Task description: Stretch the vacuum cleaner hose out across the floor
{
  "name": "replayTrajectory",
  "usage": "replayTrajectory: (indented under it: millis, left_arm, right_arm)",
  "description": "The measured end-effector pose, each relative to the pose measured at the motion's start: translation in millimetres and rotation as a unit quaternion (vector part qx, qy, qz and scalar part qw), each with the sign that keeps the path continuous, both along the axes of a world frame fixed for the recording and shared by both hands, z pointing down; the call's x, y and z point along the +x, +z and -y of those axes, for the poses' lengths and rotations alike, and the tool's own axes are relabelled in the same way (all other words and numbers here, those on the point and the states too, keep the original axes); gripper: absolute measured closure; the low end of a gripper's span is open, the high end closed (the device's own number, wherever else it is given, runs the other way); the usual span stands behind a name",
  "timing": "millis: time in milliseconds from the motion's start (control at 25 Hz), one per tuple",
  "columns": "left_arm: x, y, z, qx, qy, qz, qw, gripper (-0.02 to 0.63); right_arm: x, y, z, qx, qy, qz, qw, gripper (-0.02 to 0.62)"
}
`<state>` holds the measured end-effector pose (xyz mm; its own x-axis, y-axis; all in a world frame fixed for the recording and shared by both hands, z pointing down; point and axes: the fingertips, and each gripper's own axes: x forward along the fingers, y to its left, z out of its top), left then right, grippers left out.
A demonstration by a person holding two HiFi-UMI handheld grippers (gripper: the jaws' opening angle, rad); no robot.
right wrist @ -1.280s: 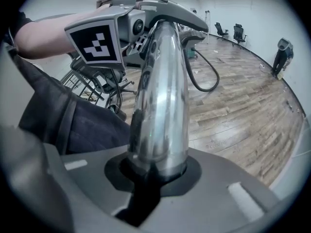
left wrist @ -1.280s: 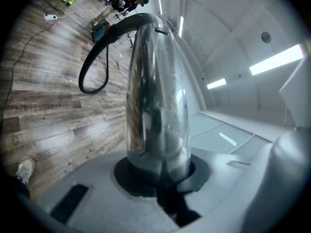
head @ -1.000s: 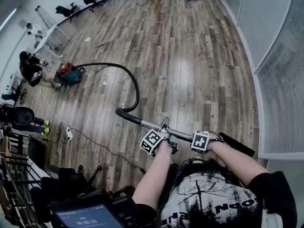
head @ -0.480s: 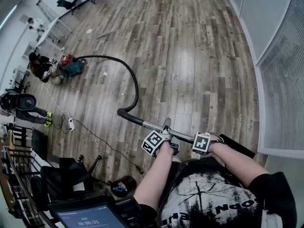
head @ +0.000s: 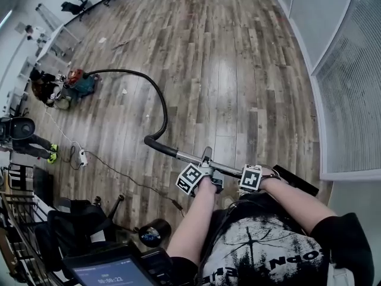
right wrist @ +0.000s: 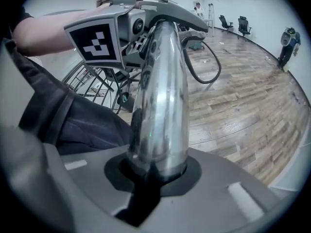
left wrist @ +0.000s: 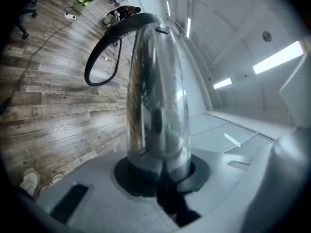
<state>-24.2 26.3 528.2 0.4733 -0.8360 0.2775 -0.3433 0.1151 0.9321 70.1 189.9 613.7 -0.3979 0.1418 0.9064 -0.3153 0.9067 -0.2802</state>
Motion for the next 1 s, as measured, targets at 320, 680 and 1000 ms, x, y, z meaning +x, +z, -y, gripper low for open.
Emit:
replayTrajectory:
  millis: [320, 680, 1000]
  left_arm:
    - [6, 12, -36, -0.001, 0.025, -0.019, 0.9995, 0.558]
    - [31, 14, -61, -0.016, 0.052, -0.031, 0.9980, 0.558]
    - [72, 2, -93, -0.004, 0.061, -0.015, 0.9980, 0.558]
  right_arm:
    - [6, 9, -37, 0.032, 0.033, -0.043, 0.998, 0.525]
    - [24, 3, -65, 0.049, 0.064, -0.065, 0.995, 0.522]
    - [61, -2, -95, 0.075, 0.076, -0.052, 0.993, 0.515]
